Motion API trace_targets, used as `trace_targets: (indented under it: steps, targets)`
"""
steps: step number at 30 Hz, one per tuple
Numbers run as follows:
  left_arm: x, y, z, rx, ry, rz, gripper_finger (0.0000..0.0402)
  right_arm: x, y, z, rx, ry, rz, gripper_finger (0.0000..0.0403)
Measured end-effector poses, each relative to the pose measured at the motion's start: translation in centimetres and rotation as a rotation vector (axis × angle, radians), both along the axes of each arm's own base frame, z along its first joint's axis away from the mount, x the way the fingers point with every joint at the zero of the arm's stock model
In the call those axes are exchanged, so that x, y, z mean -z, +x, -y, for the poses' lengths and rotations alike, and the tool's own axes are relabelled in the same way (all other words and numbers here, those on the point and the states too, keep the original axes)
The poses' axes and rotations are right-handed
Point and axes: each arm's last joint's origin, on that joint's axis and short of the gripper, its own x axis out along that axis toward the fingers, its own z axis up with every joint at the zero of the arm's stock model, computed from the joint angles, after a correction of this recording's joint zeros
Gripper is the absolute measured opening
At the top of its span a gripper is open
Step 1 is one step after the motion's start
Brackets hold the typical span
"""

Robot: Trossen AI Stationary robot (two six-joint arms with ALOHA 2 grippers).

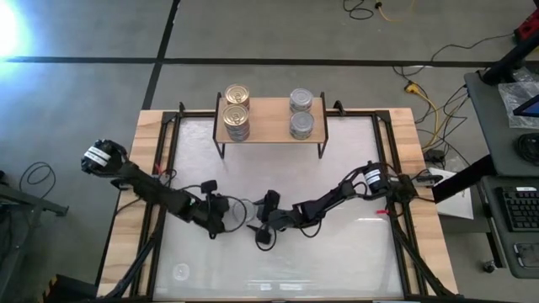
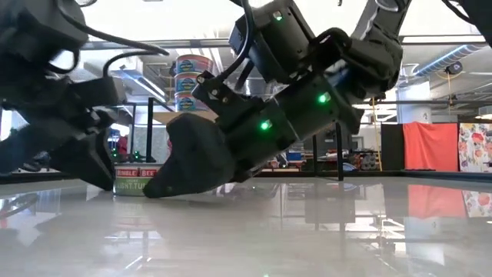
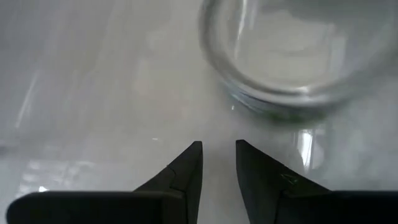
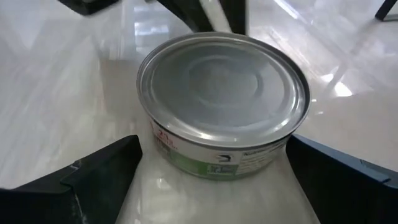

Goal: Stack canned seafood by type on shelf
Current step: Stack the green tuna can on top of the other green tuna on the shelf

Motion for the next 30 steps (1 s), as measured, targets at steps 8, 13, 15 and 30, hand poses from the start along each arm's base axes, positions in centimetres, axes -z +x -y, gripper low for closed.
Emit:
trace_targets:
  steps: [8,13,15,30]
  targets:
    - [-0.1,1.3,-0.6,0.000,-0.028,0.137,0.0080,0.9,0.5,0.2,0.021,-0.011,0.105,0.0400]
    - [0.3,2.0,-0.4,-0.014,-0.035,0.164,0.0080,0.6,0.6,0.5,0.017,-0.020,0.146,0.0400]
    - [0.7,2.3,-0.3,-0.020,-0.028,0.159,0.0080,0.5,0.7,0.7,0.019,-0.020,0.154,0.0401]
    - [1.6,3.8,0.4,-0.073,-0.039,0.156,0.0079,0.4,0.4,0.9,0.032,-0.018,0.176,0.0401]
